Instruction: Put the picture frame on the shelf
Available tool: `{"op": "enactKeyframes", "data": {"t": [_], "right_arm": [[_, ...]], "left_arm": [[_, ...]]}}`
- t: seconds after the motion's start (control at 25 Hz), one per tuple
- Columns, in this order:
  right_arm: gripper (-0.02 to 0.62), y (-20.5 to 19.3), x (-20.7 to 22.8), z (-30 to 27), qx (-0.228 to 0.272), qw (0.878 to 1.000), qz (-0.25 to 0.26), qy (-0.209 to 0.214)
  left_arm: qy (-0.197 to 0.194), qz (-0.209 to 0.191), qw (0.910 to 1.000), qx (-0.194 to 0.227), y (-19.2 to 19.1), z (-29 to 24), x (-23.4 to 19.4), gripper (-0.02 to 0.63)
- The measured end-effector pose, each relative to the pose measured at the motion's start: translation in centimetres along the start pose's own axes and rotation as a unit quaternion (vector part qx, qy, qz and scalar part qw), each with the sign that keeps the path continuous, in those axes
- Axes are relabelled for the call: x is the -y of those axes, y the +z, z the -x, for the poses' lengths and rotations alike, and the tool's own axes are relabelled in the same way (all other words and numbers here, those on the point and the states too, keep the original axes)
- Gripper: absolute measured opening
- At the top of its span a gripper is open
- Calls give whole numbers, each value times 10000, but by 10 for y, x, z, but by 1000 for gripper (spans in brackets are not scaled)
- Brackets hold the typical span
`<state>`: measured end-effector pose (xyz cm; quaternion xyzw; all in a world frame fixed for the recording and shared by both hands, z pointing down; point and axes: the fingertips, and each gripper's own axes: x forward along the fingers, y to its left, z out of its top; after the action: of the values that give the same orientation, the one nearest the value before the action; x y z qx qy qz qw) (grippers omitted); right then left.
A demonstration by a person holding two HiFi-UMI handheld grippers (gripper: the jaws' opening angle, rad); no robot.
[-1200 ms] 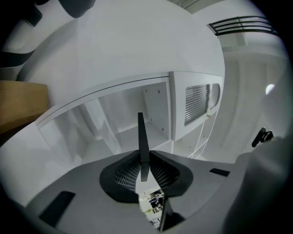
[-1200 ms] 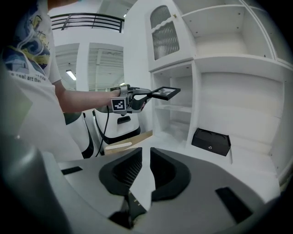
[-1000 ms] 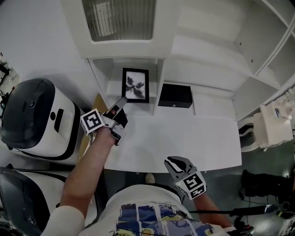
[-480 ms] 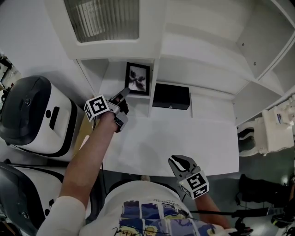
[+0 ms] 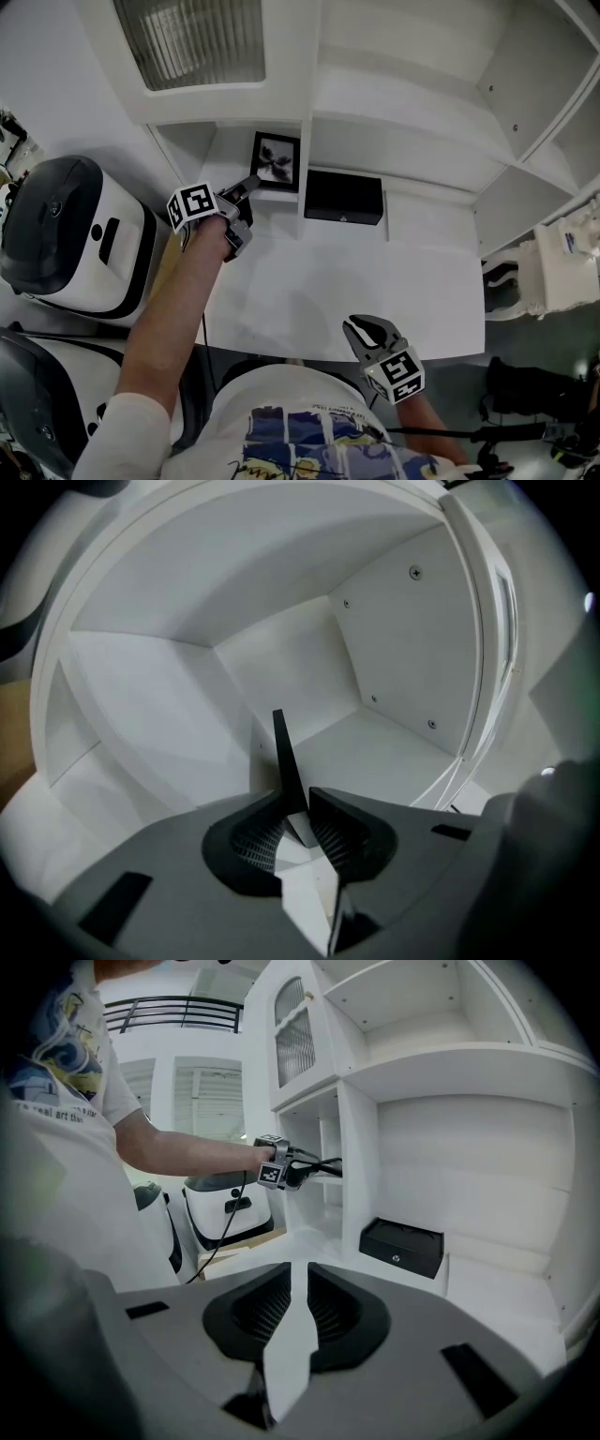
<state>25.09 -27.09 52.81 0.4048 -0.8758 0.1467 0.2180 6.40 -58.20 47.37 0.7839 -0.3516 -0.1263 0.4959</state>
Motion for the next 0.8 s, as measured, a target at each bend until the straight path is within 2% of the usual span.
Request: {"op": "enactKeyframes", "data": {"t": [0.2,0.4,0.6,0.8], "right_arm": [[72,3,0,-3,40,10000,15,50],[72,4,-2,-5,54,10000,-12,71],[72,2,-2,-3,52,10000,-54,41],[72,1,-2,-2,45,10000,-87,2]], "left_arm": [[514,-717,9960,-162,0,-5,3,109],[846,-1254,9882,-250,3,-9,2,121],[1222,-1856,9745,-298,3,-8,-3,132],[1612,-2595,9510,-471,-2,-8,-10,133]]}}
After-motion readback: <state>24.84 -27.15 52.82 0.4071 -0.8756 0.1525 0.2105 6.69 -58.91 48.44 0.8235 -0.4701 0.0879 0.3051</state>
